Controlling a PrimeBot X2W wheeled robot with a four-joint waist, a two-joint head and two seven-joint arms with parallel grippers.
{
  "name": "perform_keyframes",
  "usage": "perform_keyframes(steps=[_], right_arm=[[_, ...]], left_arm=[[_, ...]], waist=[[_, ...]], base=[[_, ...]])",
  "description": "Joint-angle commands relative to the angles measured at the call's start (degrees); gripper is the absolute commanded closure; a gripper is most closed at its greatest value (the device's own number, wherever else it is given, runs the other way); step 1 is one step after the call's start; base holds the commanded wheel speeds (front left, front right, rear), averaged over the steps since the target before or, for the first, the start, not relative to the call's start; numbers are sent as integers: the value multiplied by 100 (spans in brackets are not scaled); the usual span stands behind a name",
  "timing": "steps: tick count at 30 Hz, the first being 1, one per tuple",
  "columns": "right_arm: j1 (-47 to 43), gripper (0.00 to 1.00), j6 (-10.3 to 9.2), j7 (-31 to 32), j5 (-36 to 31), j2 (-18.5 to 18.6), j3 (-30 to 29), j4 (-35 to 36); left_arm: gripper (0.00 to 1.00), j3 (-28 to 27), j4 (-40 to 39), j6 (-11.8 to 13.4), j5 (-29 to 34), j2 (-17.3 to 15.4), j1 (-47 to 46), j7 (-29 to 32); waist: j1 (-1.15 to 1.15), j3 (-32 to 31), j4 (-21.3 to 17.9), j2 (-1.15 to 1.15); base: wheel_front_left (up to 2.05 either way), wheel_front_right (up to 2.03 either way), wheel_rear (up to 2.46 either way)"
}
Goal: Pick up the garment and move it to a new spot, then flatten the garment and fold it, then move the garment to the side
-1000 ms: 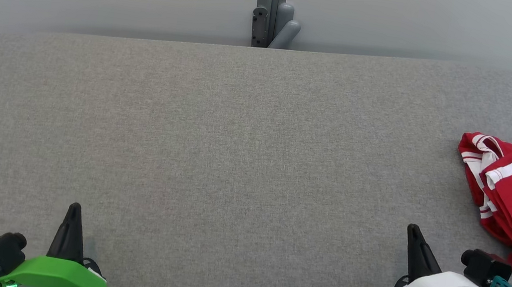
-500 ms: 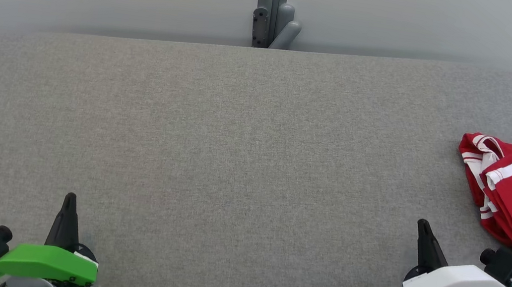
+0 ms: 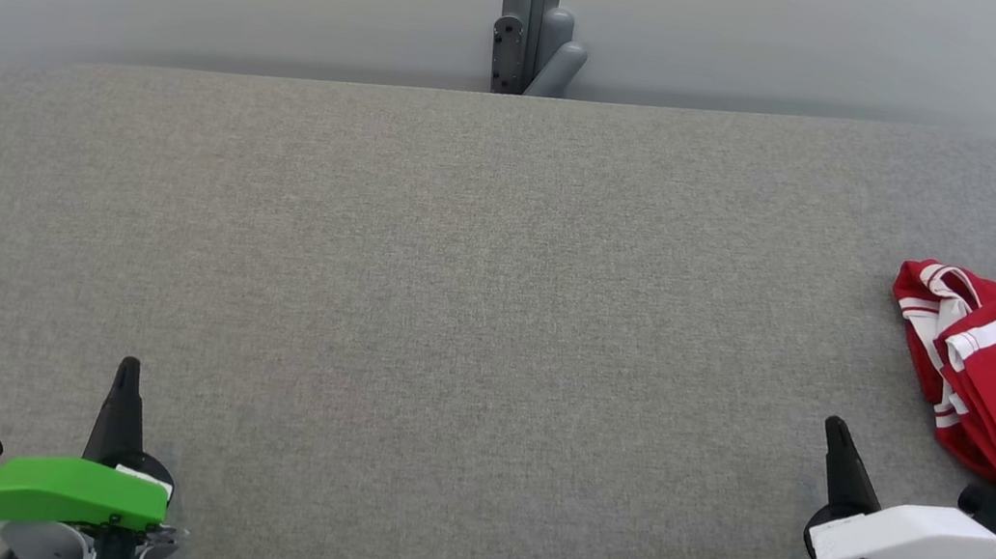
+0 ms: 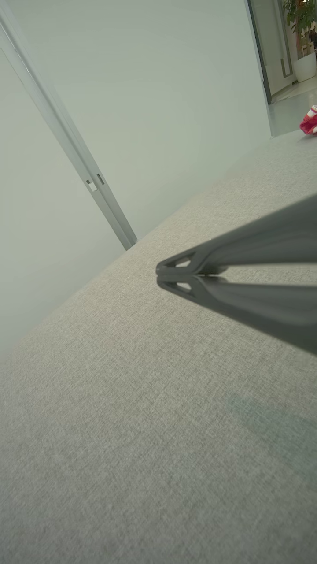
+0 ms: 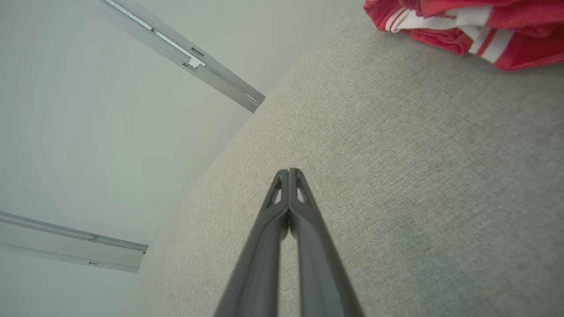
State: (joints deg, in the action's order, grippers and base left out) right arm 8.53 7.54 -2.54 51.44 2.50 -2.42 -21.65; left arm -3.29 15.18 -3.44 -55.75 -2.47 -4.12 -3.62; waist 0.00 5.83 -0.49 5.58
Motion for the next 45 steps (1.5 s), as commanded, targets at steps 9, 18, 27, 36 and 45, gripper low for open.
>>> perform_keyframes(steps=[9, 18, 27, 36, 45], right_arm=[[157, 100, -4, 189, 730, 36, -112, 119], [179, 100, -2, 335, 1305, 44, -187, 151], [208, 100, -2, 454, 1787, 51, -249, 175], [243, 100, -3, 579, 2282, 59, -317, 200], [259, 100, -3, 698, 2752, 67, -372, 226]], left_arm=[[100, -64, -129, 49, -679, -37, -190, 159], [100, -110, -173, 63, -1203, -41, -247, 300], [100, -144, -210, 80, -1615, -44, -291, 409], [100, -174, -255, 89, -2068, -47, -340, 523], [100, -206, -296, 101, -2488, -50, -393, 636]], waist=[[0, -5, 6, 0], [0, -11, 11, 0], [0, -16, 16, 0], [0, -21, 22, 0], [0, -26, 27, 0]], base=[[0, 0, 0], [0, 0, 0], [0, 0, 0], [0, 0, 0], [0, 0, 0]])
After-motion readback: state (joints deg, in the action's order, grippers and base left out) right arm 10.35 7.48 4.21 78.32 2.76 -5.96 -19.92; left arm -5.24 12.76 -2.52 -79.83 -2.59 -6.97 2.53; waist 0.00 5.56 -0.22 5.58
